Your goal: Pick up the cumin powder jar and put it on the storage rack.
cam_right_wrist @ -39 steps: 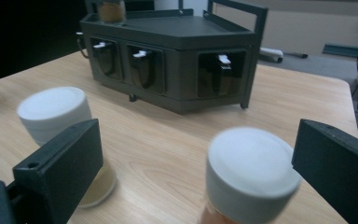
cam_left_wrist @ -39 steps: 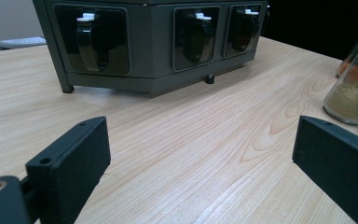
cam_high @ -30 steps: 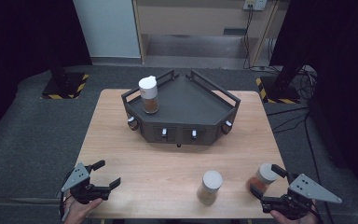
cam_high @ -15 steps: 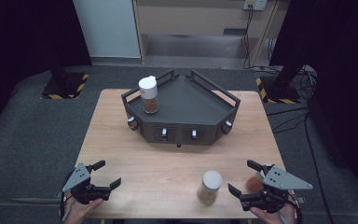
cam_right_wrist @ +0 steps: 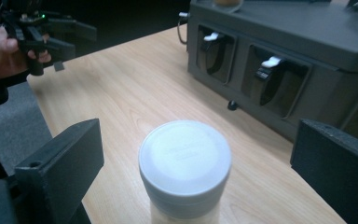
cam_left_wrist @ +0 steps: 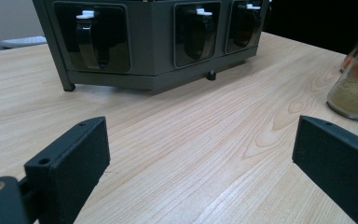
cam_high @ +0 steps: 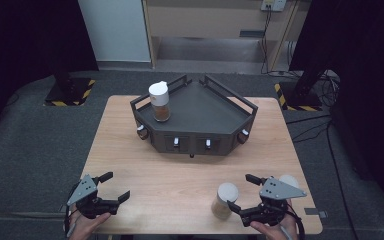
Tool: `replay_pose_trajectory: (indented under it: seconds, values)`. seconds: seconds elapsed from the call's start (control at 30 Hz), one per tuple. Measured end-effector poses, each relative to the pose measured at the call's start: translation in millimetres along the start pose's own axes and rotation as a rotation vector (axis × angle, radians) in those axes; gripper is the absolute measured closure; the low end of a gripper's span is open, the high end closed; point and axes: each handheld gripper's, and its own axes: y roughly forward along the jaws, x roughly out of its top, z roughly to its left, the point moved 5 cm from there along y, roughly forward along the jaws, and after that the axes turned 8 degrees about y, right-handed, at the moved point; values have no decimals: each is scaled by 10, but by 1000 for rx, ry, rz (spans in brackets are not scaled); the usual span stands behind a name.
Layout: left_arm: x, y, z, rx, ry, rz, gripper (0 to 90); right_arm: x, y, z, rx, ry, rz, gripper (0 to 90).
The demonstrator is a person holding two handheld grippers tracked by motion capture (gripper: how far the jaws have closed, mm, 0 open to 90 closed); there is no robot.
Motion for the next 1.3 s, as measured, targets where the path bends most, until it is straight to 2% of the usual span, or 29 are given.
replay_pose_trajectory:
  seconds: [0.23, 0.57, 0.7, 0.87, 0.9, 1.3]
  values:
    - [1, 1, 0, -2, 0, 2, 30, -42, 153, 23, 17, -11, 36, 34]
    - [3, 2, -1, -4, 5, 2, 30, -143, 337, -30, 33, 8, 78, 94]
    - [7, 6, -5, -4, 11, 5, 30, -172, 382, -62, 32, 10, 92, 160]
    - [8, 7, -7, -5, 13, 5, 30, -205, 388, -74, 33, -7, 99, 329]
    - [9, 7, -6, -6, 14, 6, 30, -207, 385, -61, 25, -21, 98, 331]
    - [11, 15, -12, -9, 22, 5, 29, -172, 388, -9, 11, -42, 110, 334]
